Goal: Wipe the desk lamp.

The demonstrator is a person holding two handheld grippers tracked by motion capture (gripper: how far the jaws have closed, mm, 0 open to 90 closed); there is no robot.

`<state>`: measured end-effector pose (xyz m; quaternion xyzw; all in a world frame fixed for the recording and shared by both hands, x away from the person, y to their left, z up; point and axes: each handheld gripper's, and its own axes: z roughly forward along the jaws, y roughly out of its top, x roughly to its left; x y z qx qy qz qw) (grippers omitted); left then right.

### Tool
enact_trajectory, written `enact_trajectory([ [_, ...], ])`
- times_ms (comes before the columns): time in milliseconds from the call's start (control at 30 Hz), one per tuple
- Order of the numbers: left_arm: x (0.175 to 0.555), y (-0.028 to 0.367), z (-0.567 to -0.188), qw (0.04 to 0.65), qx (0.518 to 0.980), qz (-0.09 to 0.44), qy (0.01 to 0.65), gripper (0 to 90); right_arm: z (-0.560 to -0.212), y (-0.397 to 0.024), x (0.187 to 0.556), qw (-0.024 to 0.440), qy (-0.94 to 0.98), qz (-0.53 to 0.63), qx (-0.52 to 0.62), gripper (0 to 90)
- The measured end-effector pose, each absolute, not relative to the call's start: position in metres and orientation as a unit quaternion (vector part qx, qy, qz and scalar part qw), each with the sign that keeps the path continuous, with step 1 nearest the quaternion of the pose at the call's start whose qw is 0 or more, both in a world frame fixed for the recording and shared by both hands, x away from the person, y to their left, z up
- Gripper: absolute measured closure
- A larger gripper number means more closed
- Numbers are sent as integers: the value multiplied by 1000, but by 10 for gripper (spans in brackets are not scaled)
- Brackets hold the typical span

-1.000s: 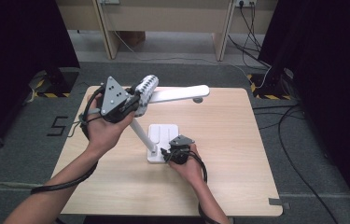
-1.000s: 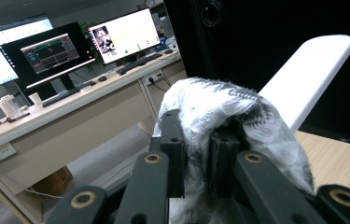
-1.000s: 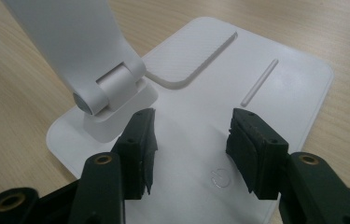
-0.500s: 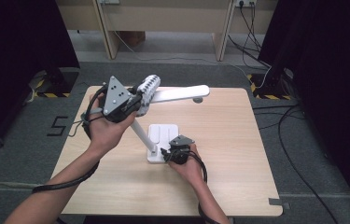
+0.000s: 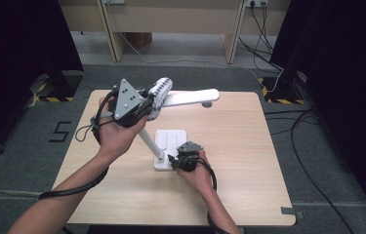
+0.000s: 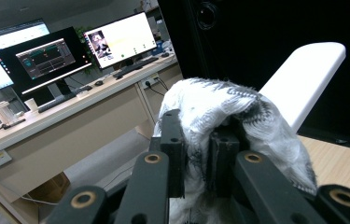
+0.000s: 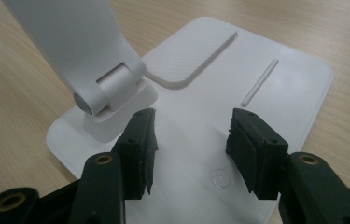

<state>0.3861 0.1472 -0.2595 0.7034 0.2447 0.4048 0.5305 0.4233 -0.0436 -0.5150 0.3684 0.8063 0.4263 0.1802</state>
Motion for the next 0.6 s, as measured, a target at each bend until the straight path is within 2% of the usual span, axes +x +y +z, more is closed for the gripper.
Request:
enact_trajectory([
  [600, 387, 139, -258, 530, 705, 404, 241, 796, -515, -44, 423, 181, 806, 426, 368, 514],
])
